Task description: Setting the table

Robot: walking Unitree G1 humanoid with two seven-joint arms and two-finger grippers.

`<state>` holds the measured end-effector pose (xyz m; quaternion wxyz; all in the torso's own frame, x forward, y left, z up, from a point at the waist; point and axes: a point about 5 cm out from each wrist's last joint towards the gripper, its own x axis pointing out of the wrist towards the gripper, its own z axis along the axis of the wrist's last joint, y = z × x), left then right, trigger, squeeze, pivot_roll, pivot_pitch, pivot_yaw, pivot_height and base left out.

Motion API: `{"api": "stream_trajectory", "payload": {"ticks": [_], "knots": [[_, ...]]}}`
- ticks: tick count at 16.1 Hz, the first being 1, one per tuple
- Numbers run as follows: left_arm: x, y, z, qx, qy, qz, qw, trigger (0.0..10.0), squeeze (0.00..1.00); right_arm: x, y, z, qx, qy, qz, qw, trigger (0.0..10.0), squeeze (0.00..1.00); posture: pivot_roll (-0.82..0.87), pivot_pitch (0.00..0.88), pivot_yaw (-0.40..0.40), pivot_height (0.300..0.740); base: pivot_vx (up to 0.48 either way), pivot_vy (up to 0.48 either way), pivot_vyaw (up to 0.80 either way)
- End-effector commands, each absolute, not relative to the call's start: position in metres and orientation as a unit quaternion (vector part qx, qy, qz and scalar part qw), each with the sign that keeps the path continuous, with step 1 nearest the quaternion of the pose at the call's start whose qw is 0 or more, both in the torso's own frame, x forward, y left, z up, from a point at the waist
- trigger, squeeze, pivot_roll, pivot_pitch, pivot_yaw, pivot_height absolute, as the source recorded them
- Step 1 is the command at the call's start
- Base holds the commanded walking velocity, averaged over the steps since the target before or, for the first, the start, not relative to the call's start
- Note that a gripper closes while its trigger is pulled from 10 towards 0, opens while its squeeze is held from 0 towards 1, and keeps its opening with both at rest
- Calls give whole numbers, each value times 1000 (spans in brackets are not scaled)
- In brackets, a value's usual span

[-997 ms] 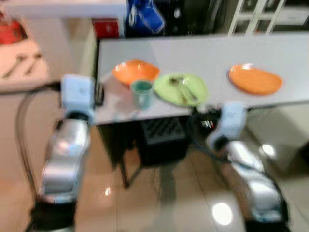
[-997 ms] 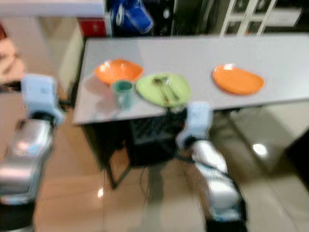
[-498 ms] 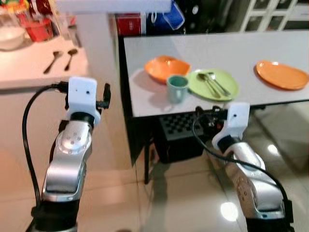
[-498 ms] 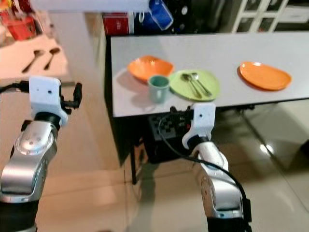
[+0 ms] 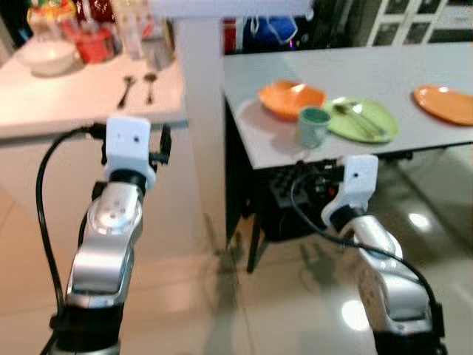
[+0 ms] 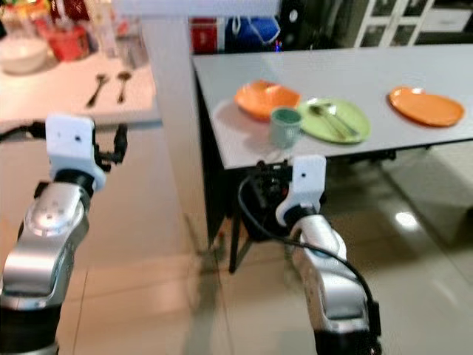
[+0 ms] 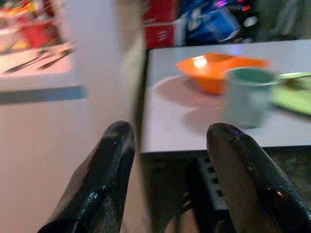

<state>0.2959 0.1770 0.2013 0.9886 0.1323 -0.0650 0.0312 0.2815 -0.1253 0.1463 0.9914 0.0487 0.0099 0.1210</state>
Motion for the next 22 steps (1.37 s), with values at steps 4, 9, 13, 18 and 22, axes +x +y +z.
{"api": "stream_trajectory", "payload": {"ticks": [4, 9, 13, 18, 22], "knots": [[298, 182, 203, 133, -65, 43, 988, 10000, 0, 285, -122, 153, 46, -2, 140, 989, 10000, 0, 34, 0, -5, 740, 0, 372, 0], [296, 176, 206, 110, -73, 22, 991, 10000, 0, 287, -117, 158, 45, -12, 135, 990, 10000, 0, 25, 0, -3, 740, 0, 149, 0], [302, 172, 210, 97, -87, 32, 991, 10000, 0, 291, -121, 165, 12, -27, 140, 990, 10000, 0, 25, 0, -1, 740, 0, 0, 0], [307, 171, 218, 119, -95, 24, 988, 10000, 0, 302, -110, 182, 19, -55, 145, 988, 10000, 0, 28, 0, -7, 740, 328, 0, 800], [305, 168, 219, 131, -98, 16, 986, 10000, 0, 305, -107, 184, 19, -61, 159, 985, 10000, 0, 47, 0, -14, 740, 346, 0, 800]]}}
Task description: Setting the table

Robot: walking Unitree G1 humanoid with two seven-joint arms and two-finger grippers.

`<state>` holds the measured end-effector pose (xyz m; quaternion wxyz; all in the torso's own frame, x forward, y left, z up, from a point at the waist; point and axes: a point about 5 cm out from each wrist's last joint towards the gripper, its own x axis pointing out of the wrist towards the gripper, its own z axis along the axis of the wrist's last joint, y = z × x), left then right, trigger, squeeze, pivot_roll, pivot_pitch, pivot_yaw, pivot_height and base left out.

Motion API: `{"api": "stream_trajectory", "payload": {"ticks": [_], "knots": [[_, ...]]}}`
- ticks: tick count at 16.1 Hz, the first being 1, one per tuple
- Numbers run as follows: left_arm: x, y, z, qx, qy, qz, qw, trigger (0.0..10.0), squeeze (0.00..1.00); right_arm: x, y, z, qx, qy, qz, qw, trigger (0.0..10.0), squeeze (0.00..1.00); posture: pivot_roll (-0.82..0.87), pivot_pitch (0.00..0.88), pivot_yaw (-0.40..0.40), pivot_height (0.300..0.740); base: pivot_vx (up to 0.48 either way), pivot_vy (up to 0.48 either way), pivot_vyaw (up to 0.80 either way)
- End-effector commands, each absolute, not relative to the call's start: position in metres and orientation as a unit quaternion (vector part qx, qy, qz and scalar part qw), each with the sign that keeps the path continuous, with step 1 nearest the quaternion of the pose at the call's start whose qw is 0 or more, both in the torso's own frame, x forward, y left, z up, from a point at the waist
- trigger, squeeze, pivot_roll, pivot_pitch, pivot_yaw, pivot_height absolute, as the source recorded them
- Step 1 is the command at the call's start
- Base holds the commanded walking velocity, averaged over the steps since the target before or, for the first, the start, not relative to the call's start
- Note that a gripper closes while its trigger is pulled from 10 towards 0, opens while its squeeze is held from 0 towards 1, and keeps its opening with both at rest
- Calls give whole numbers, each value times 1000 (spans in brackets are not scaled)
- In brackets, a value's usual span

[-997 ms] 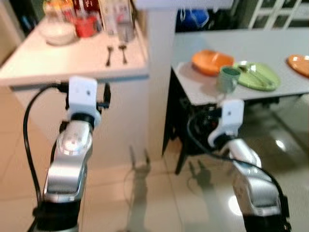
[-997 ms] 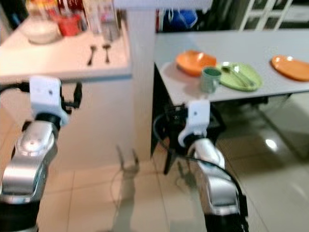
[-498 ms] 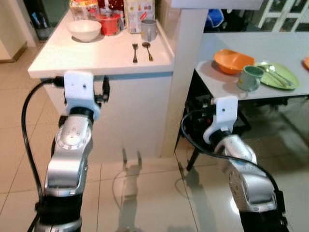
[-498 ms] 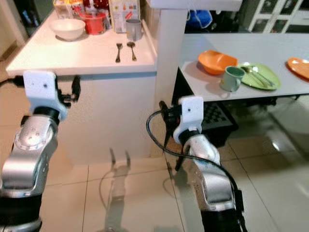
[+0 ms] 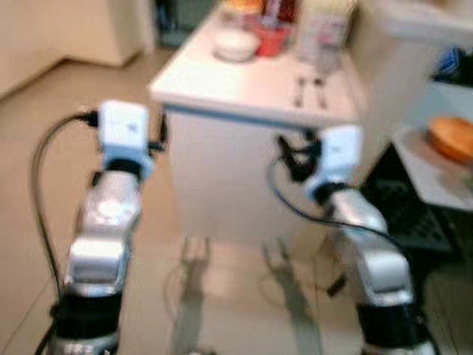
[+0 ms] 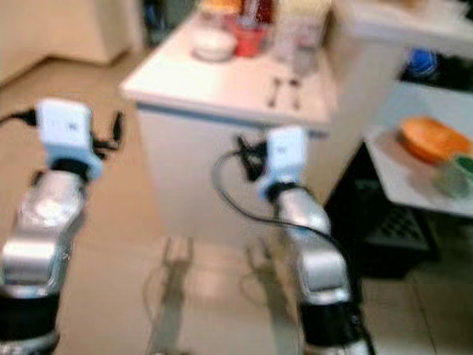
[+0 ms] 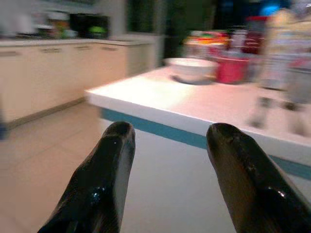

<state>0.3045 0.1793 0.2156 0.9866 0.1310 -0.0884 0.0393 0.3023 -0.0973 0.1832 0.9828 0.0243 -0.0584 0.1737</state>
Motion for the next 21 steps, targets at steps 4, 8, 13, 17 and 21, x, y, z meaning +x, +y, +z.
{"api": "stream_trajectory", "payload": {"ticks": [4, 8, 13, 17, 21], "knots": [[307, 167, 222, 129, -104, 2, 986, 10000, 0, 308, -112, 190, 21, -74, 140, 987, 10000, 0, 40, 0, -13, 740, 348, 0, 800], [306, 157, 223, 130, -110, -38, 985, 10000, 0, 313, -125, 201, 24, -95, 102, 990, 10000, 0, 41, 0, -6, 740, 352, 0, 338], [305, 148, 225, 128, -116, -75, 982, 10000, 0, 321, -138, 225, 35, -111, 71, 991, 10000, 0, 37, 0, -3, 740, 362, 0, -268], [305, 147, 224, 129, -116, -83, 981, 10000, 0, 324, -139, 230, 33, -118, 69, 990, 10000, 0, 39, 0, -6, 740, 362, 0, -800], [304, 147, 223, 129, -115, -88, 981, 10000, 0, 325, -141, 231, 34, -116, 63, 991, 10000, 0, 38, 0, -7, 740, 364, 0, -400]]}}
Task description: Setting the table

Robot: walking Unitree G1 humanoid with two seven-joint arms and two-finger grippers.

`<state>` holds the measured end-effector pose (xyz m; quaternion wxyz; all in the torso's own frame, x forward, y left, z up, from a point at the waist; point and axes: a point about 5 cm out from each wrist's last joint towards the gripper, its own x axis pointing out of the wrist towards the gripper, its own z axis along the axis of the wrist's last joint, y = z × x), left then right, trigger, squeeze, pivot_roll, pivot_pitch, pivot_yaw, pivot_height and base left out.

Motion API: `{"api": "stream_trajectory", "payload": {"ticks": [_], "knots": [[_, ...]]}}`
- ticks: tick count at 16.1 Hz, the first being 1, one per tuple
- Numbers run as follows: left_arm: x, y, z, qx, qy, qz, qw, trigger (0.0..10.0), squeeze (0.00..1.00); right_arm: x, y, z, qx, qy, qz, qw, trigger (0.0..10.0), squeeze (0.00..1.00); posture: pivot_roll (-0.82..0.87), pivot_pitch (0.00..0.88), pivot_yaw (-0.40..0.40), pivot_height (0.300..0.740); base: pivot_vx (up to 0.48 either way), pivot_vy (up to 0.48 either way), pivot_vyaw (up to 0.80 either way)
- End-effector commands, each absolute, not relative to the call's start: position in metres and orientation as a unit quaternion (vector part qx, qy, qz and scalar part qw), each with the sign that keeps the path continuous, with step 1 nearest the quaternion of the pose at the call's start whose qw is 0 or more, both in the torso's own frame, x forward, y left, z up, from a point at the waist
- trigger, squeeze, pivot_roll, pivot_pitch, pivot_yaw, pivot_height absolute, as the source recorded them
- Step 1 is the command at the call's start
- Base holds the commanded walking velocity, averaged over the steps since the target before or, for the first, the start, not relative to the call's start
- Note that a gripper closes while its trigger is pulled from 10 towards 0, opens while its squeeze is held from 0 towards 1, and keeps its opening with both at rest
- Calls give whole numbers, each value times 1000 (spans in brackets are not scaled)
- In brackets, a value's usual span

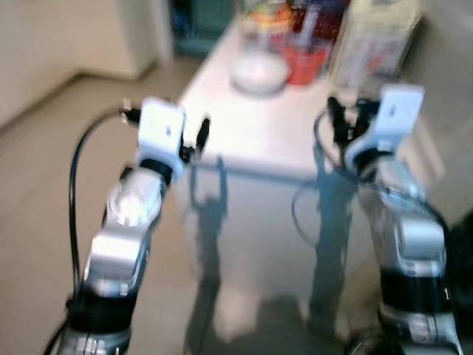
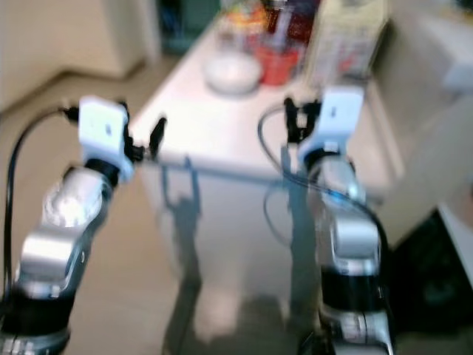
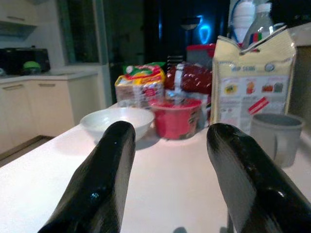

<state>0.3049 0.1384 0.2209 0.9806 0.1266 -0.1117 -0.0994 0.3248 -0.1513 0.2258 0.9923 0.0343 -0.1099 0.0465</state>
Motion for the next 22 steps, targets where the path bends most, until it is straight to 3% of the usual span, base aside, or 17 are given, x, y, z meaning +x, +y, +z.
{"api": "stream_trajectory", "payload": {"ticks": [1, 10, 12, 15, 21, 22], "knots": [[304, 146, 223, 129, -114, -88, 981, 10000, 0, 325, -142, 232, 32, -116, 63, 991, 10000, 0, 36, 0, -7, 740, 364, 0, 0], [303, 157, 222, 136, -112, -57, 983, 10000, 0, 323, -123, 233, 3, -110, 168, 980, 10000, 0, 43, 0, -19, 740, 364, 0, 0], [302, 158, 223, 137, -113, -54, 983, 10000, 0, 321, -119, 232, -14, -110, 182, 977, 10000, 0, 46, 0, -21, 740, 368, 0, 800], [302, 158, 223, 140, -114, -55, 982, 10000, 0, 321, -117, 231, -7, -111, 182, 977, 10000, 0, 48, 0, -21, 740, 369, 0, 800], [299, 156, 222, 125, -107, -72, 984, 10000, 0, 326, -123, 238, 24, -114, 161, 980, 10000, 0, 46, 0, -22, 740, 243, 0, 0], [298, 155, 222, 129, -107, -75, 983, 10000, 0, 328, -125, 239, 31, -110, 154, 981, 10000, 843, 46, 0, -22, 740, 0, 0, 0]]}}
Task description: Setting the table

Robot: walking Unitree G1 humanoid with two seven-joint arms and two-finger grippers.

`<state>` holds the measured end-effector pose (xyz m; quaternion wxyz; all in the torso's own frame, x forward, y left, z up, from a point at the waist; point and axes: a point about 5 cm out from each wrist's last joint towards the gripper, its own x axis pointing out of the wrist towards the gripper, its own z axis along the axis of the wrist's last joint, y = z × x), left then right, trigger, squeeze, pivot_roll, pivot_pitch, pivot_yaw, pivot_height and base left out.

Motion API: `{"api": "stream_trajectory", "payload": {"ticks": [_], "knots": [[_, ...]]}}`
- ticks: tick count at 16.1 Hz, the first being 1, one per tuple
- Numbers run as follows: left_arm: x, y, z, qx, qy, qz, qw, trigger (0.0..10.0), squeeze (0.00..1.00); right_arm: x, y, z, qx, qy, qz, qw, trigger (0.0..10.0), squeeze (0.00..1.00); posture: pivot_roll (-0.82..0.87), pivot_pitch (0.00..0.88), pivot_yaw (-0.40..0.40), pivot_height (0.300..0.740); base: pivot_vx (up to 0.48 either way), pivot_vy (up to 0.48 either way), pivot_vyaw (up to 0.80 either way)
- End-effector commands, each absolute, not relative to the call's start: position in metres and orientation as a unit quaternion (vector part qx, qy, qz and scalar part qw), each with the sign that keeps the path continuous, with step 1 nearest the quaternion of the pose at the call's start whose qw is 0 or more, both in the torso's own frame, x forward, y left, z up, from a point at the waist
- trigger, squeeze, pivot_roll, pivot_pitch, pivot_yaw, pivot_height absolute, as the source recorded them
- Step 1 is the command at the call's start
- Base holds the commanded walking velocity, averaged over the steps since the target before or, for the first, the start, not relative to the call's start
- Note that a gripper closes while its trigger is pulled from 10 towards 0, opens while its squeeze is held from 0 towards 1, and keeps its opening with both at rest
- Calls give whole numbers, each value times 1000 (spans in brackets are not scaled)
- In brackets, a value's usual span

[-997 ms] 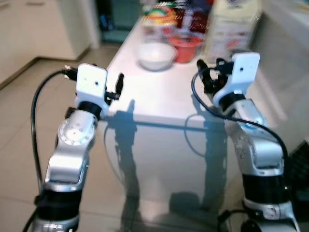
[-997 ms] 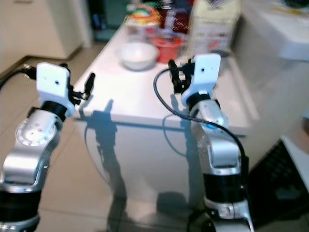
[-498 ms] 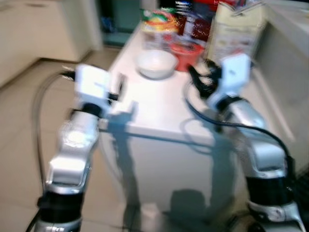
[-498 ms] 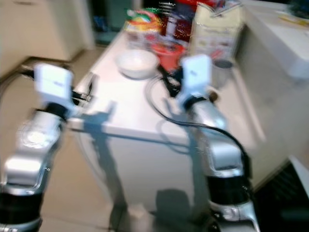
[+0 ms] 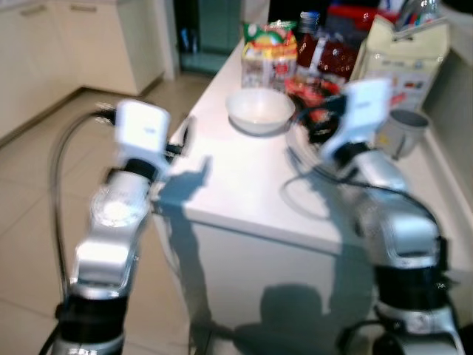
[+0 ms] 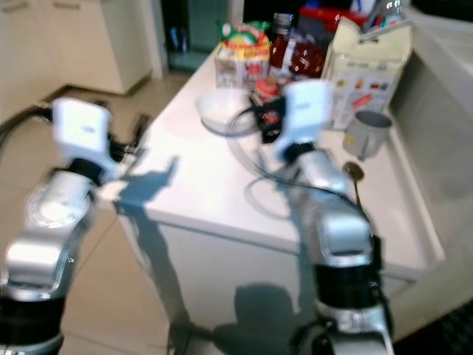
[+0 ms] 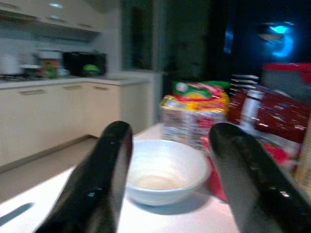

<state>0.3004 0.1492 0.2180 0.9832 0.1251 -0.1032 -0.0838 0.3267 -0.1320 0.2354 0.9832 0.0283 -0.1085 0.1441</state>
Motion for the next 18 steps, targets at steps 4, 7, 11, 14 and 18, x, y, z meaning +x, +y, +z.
{"api": "stream_trajectory", "payload": {"ticks": [4, 7, 11, 14, 18], "knots": [[298, 153, 222, 138, -113, -87, 980, 10000, 0, 338, -121, 243, 49, -63, 166, 983, 10000, 1000, 39, 0, -19, 740, 0, 0, 0], [297, 149, 223, 138, -113, -111, 978, 10000, 0, 361, -121, 245, 67, -23, 144, 987, 10000, 1000, 36, 0, -21, 740, 0, 0, 0], [294, 146, 224, 143, -112, -132, 975, 10000, 0, 402, -117, 241, 107, 32, 123, 986, 10000, 1000, 40, 0, -34, 740, 0, 0, 0], [291, 148, 226, 153, -111, -143, 972, 10000, 0, 418, -122, 243, 146, 53, 75, 985, 10000, 1000, 59, 15, -53, 740, 0, 0, 0], [276, 144, 230, 167, -117, -191, 960, 10000, 0, 427, -142, 248, 227, 81, -29, 970, 10000, 0, 85, 55, -80, 740, 0, 0, 0]]}}
